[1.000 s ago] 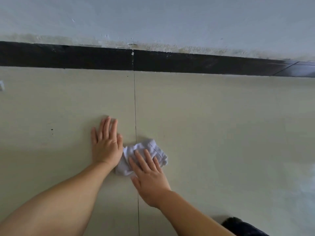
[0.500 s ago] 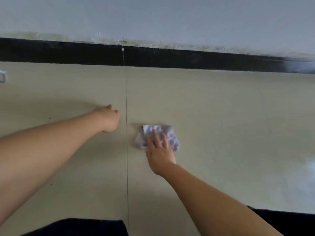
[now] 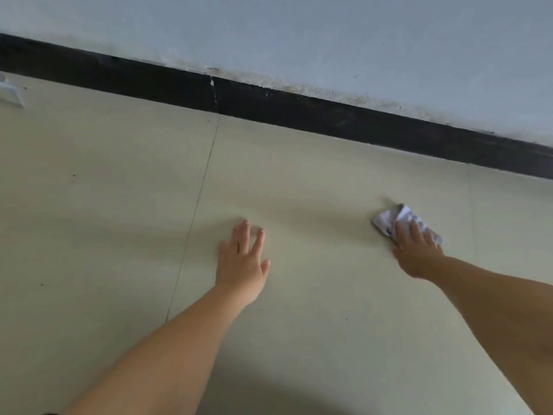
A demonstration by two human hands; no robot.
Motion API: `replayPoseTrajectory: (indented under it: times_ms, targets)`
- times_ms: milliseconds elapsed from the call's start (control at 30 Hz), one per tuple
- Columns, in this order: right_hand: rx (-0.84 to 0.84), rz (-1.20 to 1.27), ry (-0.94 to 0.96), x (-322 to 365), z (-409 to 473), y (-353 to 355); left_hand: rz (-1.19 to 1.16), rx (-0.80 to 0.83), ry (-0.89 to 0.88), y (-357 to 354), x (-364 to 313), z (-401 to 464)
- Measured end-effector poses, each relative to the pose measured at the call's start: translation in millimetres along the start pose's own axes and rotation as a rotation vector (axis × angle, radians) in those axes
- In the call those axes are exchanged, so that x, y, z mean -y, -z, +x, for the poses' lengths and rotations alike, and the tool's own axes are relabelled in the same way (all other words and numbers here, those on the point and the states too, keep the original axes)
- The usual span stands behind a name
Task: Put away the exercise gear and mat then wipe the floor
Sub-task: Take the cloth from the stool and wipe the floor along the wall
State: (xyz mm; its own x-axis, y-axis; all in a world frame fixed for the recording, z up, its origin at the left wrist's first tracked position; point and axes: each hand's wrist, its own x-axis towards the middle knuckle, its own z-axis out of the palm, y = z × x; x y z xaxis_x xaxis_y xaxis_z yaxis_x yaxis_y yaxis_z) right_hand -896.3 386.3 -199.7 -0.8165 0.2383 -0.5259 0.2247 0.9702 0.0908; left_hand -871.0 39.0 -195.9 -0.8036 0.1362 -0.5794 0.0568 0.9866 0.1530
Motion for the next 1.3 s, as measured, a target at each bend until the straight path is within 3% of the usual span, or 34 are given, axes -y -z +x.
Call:
replayPoseTrajectory:
  times_ms: [100, 300, 367, 467, 567, 633, 700, 800, 900, 967, 1067, 1133, 1200, 1300]
  targets:
    - [-0.121, 0.069, 0.013, 33, 21, 1, 0.022, -0.089, 0.006, -18, 3, 2]
    - [-0.186, -0.033, 0.839, 114, -30, -29, 0.015, -0.162, -0.021, -18, 8, 4]
    - [-0.101, -0.130, 1.043, 105, -61, -49, 0.025, -0.170, -0.021, -21, 7, 4]
    - [-0.055, -0.224, 1.255, 96, -18, -33, 0.028, -0.162, -0.047, -25, 9, 4]
    - [-0.201, -0.072, 0.992, 120, 68, 19, 0.040, -0.137, -0.018, -26, 9, 5]
    - [-0.140, -0.003, 0.685, 138, 110, 56, 0.048, -0.178, 0.000, -24, 6, 5]
    - [-0.080, 0.037, 0.560, 151, 117, 71, 0.053, -0.155, -0.019, -20, 5, 6]
    - [-0.128, 0.094, 0.527, 145, 71, 37, 0.018, -0.106, -0.002, -16, 4, 2]
    - [-0.190, 0.065, 0.686, 108, -38, -35, 0.023, -0.097, 0.021, -13, 1, 2]
    - [-0.119, 0.022, 0.825, 81, -99, -65, 0.025, -0.105, 0.021, -15, 0, 1]
    - [-0.055, -0.030, 0.947, 70, -88, -66, -0.003, -0.123, 0.120, -5, -16, 2]
    - [-0.129, -0.007, 0.839, 76, -35, -41, -0.005, -0.183, 0.128, -1, -38, 4]
    - [-0.156, 0.093, 0.615, 78, 30, 0, -0.012, -0.188, 0.056, -2, -65, 9]
    - [-0.069, 0.184, 0.343, 75, 105, 61, -0.067, -0.035, 0.043, -3, -96, 18]
